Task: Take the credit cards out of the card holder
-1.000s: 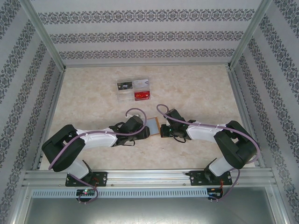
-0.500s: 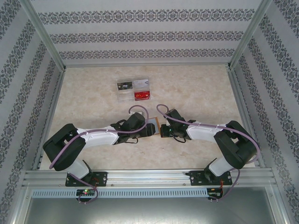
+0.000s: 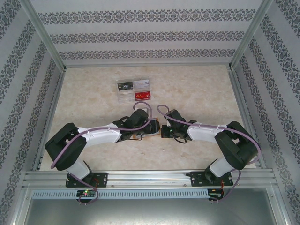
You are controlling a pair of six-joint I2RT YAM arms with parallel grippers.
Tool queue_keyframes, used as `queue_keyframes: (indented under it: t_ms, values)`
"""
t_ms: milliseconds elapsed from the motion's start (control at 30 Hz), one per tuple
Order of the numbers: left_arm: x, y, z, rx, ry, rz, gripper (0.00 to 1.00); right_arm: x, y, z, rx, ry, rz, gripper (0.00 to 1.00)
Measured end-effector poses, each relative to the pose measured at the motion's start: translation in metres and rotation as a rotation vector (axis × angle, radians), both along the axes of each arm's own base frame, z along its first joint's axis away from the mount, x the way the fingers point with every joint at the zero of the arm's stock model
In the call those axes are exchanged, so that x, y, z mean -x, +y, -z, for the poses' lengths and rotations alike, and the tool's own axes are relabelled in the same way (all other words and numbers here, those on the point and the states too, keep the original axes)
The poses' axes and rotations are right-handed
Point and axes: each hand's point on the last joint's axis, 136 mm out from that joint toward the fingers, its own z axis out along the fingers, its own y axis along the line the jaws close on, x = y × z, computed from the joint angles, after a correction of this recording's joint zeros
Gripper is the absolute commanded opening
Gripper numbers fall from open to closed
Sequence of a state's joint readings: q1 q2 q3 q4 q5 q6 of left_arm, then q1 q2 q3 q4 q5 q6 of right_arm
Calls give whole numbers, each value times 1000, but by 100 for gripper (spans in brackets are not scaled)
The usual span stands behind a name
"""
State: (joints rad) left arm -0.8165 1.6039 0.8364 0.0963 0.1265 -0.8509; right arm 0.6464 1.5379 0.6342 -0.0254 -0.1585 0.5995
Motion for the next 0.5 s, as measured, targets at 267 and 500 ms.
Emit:
queue_keyframes:
  t_ms: [267, 500]
  values:
    - [0, 3, -5, -3, -21, 1, 59, 1, -5, -3, -8, -6, 9, 8]
    - [12, 46, -10, -33, -51, -63, 41, 1, 2, -24, -49, -74, -10, 11]
